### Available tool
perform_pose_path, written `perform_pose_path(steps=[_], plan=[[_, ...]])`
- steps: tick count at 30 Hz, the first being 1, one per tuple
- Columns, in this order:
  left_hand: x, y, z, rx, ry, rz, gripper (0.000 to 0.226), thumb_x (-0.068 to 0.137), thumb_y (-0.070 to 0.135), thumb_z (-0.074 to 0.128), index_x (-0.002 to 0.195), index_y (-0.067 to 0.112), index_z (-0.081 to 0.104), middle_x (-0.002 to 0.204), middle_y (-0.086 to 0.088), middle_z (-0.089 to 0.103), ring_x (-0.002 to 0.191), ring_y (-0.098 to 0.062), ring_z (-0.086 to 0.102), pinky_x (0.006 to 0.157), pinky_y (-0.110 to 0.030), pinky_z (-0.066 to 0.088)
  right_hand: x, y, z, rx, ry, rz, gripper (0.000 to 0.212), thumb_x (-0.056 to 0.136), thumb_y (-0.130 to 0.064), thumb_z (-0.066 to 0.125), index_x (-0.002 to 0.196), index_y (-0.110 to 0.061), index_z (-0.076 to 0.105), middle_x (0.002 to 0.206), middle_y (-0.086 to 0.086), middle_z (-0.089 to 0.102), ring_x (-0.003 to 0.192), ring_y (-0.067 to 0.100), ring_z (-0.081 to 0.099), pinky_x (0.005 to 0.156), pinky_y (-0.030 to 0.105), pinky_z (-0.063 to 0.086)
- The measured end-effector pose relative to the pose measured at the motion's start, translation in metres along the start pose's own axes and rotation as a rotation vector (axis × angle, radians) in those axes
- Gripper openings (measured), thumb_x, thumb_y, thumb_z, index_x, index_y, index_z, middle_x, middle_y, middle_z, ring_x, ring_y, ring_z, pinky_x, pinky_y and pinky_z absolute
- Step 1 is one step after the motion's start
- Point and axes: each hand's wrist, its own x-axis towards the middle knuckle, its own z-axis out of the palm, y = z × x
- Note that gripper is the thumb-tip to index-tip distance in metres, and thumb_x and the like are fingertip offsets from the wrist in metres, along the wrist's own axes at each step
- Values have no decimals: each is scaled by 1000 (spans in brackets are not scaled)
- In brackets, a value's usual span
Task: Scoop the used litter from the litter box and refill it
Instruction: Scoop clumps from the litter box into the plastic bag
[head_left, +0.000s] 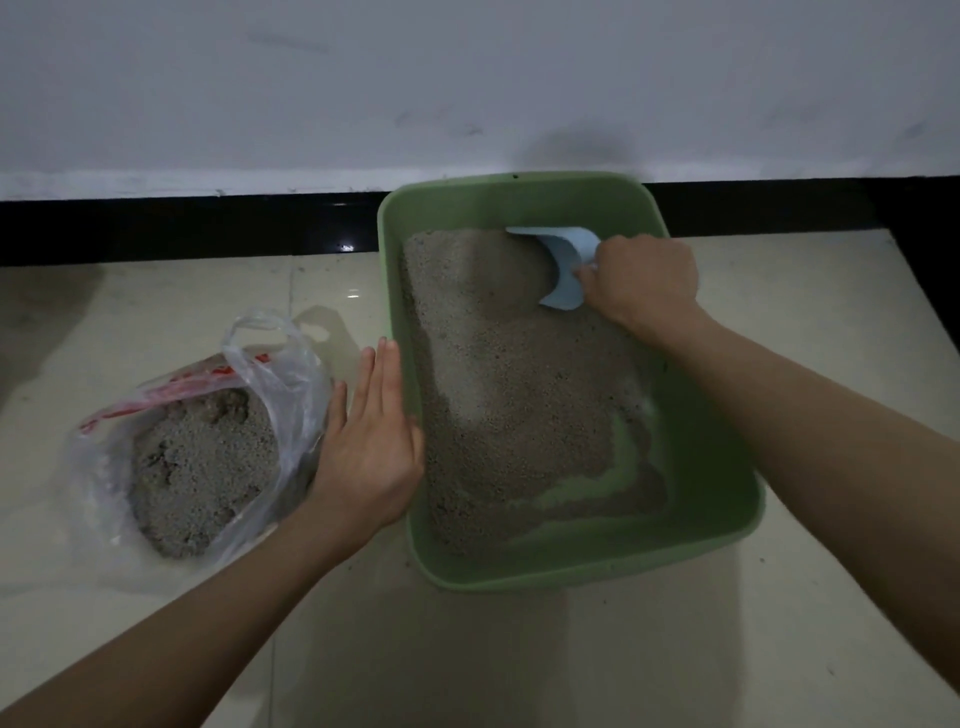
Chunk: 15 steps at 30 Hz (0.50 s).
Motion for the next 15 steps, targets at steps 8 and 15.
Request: perform_pose_path(steps=[8,15], plan=[[1,3,1,7,-5,-21,70,88,27,20,144,12,-19,156,-4,-11,138,-8,-19,118,-41,-4,-13,-45,37,449,-109,86,41,93,-42,42,93,-9,66,83,10,60,78,28,57,68,30,39],[0,2,0,-16,9,-30,73,84,30,20,146,13,-15,157,-4,-7,141,-10,-15,117,-38,-5,-20,-50,43,416,16,-65,36,92,-39,40,81,-15,65,75,5,64,68,24,59,60,28,40]])
